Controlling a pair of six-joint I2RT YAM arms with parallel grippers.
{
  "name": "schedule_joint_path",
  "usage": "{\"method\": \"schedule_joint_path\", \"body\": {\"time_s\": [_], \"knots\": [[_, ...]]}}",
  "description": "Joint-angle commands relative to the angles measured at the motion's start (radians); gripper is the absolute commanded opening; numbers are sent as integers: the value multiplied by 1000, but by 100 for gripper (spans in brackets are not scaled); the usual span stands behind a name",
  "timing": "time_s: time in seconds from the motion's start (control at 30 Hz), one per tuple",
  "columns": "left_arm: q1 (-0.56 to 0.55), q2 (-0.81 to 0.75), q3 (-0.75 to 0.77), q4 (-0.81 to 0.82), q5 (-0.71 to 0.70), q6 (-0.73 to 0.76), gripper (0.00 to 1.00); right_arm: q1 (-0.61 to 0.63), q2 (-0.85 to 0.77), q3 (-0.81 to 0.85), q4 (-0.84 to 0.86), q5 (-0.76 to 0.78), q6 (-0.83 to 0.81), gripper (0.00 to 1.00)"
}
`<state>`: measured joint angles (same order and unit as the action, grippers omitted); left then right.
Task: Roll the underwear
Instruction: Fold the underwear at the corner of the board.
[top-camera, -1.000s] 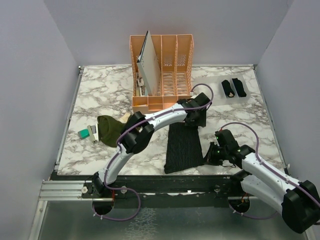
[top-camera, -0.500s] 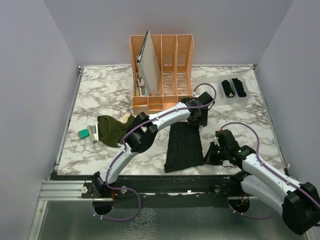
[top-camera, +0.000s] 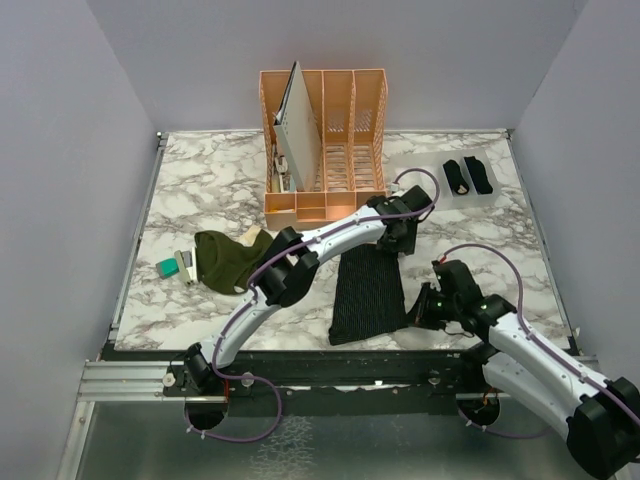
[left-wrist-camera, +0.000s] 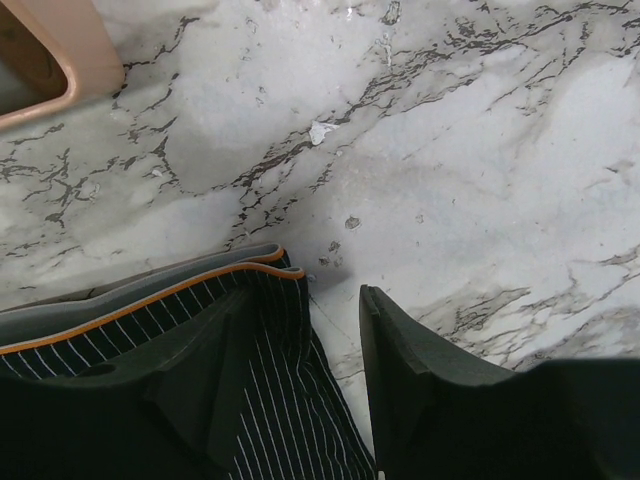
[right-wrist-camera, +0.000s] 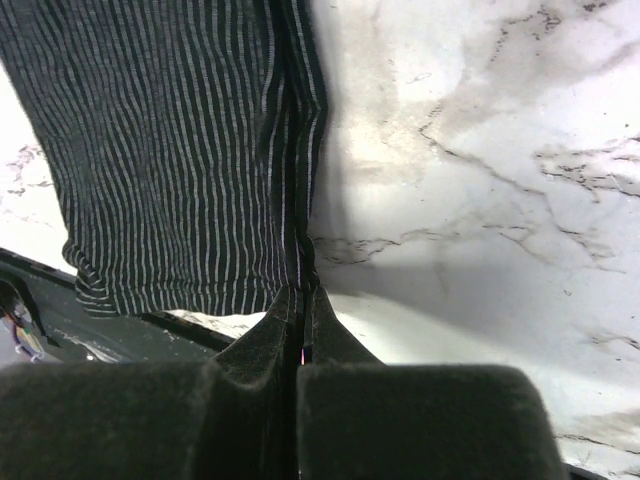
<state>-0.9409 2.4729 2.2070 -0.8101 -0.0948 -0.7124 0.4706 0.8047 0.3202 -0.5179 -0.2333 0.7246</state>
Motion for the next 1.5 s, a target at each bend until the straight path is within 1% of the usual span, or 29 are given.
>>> {"method": "schedule_joint_path", "body": {"time_s": [0.0,0.13,0.33,0.4,0.57,0.93,1.03,1.13,1.2,1.3,1.37,1.47], "knots": [[-4,141,-7,-144,-64,36,52,5,-65,-11,-13,-32,-23,0],[-4,165,4,-185,-81,59,50,5,-80,22,-22,-22,-37,0],[-4,231,89,-298,-122,95,50,5,-27,47,-7,-31,-66,0],[-5,246,95,-310,-120,97,49,5,-26,46,-4,-39,-71,0],[-4,263,91,-323,-109,105,41,5,-53,47,-7,-50,-80,0],[-3,321,111,-378,-81,149,41,6,-64,52,3,-88,-103,0],[-2,318,91,-380,-90,159,34,7,-72,55,4,-91,-103,0],[-2,313,76,-380,-97,168,33,6,-73,60,7,-93,-105,0],[-2,312,72,-380,-95,174,29,6,-72,60,7,-93,-106,0],[-2,312,72,-380,-105,170,25,7,-72,62,7,-97,-109,0],[-2,305,81,-378,-121,156,18,7,-71,63,6,-99,-109,0],[-2,274,88,-352,-127,139,11,7,-68,63,5,-96,-107,0]]}}
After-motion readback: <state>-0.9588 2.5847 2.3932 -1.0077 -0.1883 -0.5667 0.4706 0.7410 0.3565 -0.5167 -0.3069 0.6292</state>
